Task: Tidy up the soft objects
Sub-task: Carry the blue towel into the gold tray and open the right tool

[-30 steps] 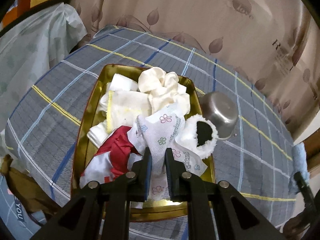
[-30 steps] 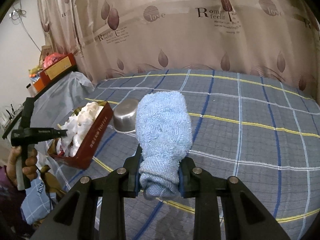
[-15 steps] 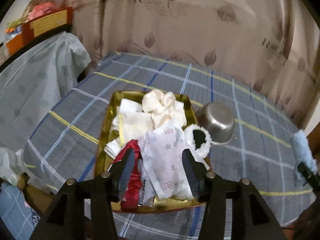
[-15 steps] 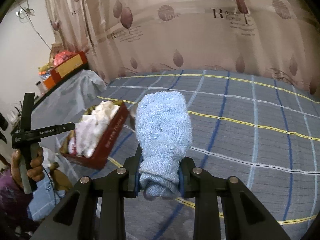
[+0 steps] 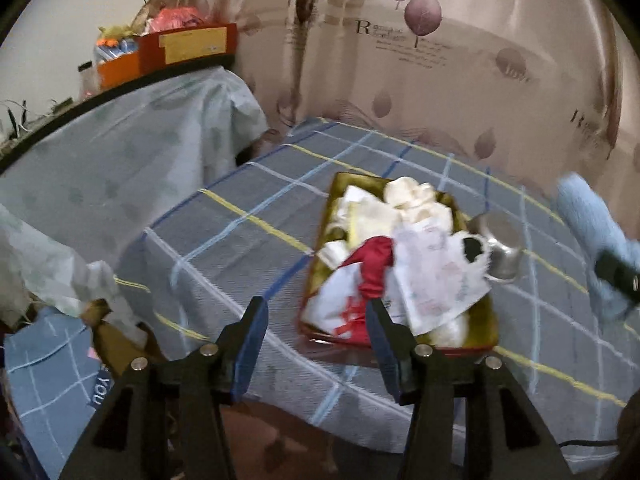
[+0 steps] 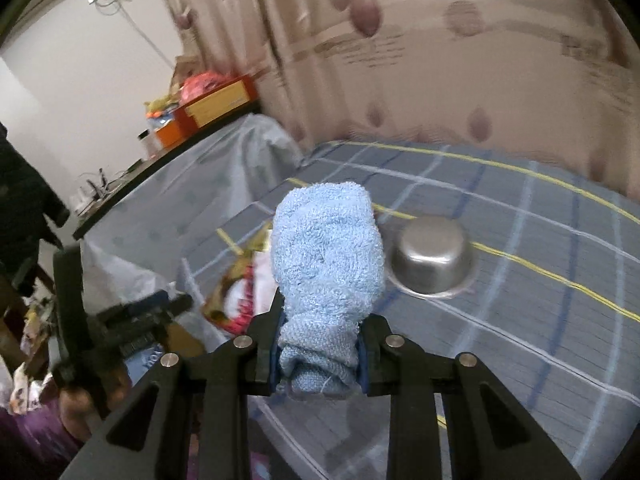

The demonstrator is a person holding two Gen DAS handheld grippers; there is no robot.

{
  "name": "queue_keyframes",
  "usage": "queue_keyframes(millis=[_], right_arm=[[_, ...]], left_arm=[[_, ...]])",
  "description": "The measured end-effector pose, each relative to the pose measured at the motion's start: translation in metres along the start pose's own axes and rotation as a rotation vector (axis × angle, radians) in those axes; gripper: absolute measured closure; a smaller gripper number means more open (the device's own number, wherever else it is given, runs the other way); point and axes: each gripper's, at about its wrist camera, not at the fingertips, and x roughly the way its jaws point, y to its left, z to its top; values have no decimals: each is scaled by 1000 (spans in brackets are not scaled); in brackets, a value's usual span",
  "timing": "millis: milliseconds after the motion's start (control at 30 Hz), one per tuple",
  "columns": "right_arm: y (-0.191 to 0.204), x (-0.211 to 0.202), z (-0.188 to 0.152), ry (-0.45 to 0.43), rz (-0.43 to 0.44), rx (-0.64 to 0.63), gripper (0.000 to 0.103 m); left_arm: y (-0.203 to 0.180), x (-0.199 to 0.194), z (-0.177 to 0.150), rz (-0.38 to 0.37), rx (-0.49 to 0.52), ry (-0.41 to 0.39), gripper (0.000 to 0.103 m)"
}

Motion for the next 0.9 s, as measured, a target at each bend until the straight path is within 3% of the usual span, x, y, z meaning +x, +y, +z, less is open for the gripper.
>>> queue_keyframes(millis=[267,467,633,767,900], right_arm=[[32,81,42,105,93,81,77],[53,141,60,173,54,119,76],[51,175,62,224,-9,192,75],[48,197,64,249,-51,233,72],[52,214,67,263,-64,236,61]], left_arm=[[13,-8,4,43,0,-57,51],[21,-15,9,42,-22,-86,51],[19,-18,10,49,13,-108,51],[26,-15,11,44,-14,-97,51],[36,-13,13,38,-57,-91,51]])
